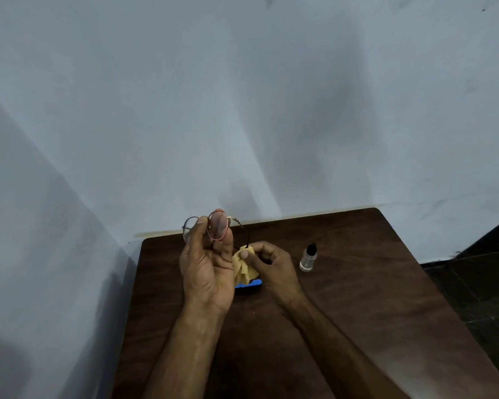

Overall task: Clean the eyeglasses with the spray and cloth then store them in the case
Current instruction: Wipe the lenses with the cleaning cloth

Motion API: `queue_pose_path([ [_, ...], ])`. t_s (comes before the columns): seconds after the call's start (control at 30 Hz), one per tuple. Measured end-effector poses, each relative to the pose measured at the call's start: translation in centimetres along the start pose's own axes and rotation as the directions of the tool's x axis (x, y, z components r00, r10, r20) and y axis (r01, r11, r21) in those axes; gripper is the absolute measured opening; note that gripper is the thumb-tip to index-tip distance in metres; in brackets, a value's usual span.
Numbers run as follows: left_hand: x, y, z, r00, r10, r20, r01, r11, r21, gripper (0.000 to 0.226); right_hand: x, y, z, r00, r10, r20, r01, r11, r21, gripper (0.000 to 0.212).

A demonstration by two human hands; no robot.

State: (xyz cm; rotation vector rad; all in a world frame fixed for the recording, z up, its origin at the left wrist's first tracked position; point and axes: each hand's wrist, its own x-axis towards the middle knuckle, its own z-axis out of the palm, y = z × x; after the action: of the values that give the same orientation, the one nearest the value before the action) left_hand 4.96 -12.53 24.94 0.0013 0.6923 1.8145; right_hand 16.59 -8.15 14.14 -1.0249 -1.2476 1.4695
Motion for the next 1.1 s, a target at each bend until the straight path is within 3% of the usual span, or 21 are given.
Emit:
queue_pose_path([
  [0.23, -0.5, 0.2, -0.2, 0.998, 0.066, 0.0, -0.065, 0.99, 0.123, 0.014, 0.8, -1.2, -2.7, 0.988, -0.12, -0.095, 0.101, 0.979, -0.179, 0.015],
  [0.53, 0.2, 0.0, -0.5, 0.99, 0.14, 0.031, -0.143, 0.969, 0.203, 0.012, 0.5, -3.5, -5.5, 0.969, -0.248, 0.011, 0.219, 0.833, -0.508, 0.021],
  [0.83, 0.7, -2.2, -2.0, 0.987, 0.153, 0.043, -0.159, 0.928, 0.338, 0.011, 0.5, -7.4, -4.1, 0.938, -0.32, 0.135, 0.347, 0.878, -0.331, 0.019],
  [1.0, 1.8, -3.7, -3.3, 0.972, 0.236, -0.005, -0.209, 0.874, 0.439, 0.007, 0.2, -8.0, -2.9, 0.939, -0.343, -0.002, 0.337, 0.925, -0.178, 0.021],
  [1.1, 2.5, -4.4, -4.1, 0.961, 0.273, -0.041, -0.216, 0.836, 0.505, 0.01, -0.3, -7.8, -2.1, 0.945, -0.323, -0.055, 0.292, 0.906, -0.307, 0.02],
])
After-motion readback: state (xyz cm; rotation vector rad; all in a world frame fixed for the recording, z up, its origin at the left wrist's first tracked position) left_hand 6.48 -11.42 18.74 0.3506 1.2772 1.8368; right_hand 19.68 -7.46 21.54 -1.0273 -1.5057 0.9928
